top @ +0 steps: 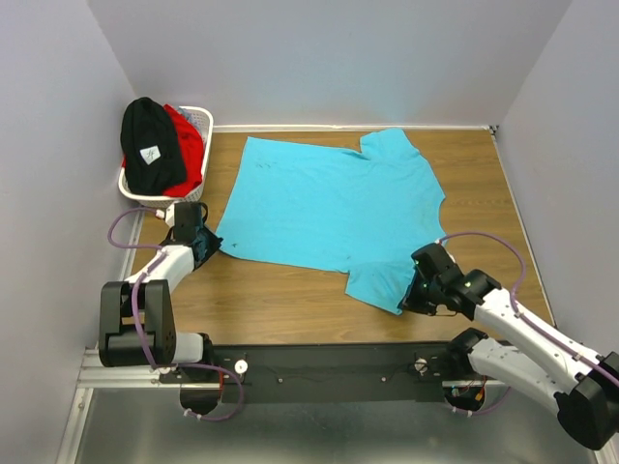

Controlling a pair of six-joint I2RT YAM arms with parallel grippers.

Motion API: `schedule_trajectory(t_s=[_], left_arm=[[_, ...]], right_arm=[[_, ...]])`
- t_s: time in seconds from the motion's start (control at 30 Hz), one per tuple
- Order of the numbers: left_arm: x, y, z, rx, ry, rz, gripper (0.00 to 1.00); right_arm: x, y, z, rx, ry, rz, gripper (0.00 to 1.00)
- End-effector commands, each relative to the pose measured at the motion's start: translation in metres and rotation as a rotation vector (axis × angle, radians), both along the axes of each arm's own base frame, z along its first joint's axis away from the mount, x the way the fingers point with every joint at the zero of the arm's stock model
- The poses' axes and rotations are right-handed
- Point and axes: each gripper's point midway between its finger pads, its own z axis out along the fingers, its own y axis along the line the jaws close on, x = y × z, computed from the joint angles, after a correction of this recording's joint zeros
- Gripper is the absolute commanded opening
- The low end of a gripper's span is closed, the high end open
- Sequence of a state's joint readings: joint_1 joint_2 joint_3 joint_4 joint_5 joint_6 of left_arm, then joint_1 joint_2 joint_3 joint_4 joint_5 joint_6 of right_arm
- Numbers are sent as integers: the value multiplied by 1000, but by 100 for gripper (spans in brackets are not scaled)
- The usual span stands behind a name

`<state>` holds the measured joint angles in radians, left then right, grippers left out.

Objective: Fold and stack the t-shirts
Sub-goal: Fold the tshirt

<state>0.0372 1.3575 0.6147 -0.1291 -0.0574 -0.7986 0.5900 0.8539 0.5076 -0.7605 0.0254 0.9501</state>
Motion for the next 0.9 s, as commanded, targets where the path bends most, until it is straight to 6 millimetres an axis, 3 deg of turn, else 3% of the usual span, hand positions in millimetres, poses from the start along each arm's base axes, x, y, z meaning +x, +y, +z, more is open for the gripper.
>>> schedule_trajectory(t_s=[0.0,0.13,0.3,0.5,0.53,0.63,0.87], left_arm=[[7,5,13,23,-22,26,0],[20,3,23,15,-48,11,0],[46,-6,31,3,-66,-36,0],[75,-16,37,-17,-79,-63,0],[77,-29,37,-22,-79,-93,0],[89,-37,41,-24,-85,-103,0],[109,-36,53,-19,-102,-86,0]], right_arm=[[25,-3,28,-57,-81,-26,0],[64,-10,49,-184,-173,-45,0],[104,-7,58,-277,-243,-53,0],[142,-6,59,-348,-287,-78,0],[147,-6,60,-351,-292,-80,1],[165,-7,62,-358,-311,-94,0],[201,-14,75,-353,-345,-121,0]])
